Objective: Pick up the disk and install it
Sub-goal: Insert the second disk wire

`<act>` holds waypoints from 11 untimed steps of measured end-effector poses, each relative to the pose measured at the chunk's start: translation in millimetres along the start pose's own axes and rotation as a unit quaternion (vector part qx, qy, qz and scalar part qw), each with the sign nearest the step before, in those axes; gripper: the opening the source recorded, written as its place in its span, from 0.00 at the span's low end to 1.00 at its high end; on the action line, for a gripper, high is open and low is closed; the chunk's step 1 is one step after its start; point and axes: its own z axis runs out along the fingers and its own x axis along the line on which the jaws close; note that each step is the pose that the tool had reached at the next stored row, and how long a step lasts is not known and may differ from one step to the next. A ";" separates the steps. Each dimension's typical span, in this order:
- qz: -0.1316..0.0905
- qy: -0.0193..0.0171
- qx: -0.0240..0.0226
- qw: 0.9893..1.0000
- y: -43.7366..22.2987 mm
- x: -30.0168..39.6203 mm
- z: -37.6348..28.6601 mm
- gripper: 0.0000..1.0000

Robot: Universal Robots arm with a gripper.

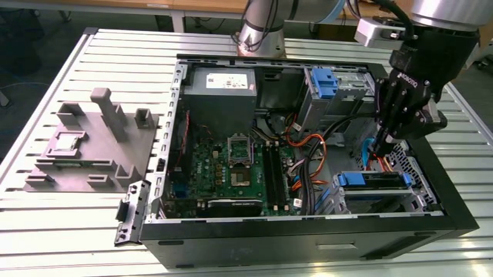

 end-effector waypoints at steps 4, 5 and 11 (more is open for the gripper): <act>0.000 -0.012 0.000 1.000 0.4 6.6 3.4 0.16; 0.000 -0.019 0.000 1.000 0.6 7.7 3.9 0.16; 0.000 -0.048 0.001 0.999 0.8 16.8 7.9 0.16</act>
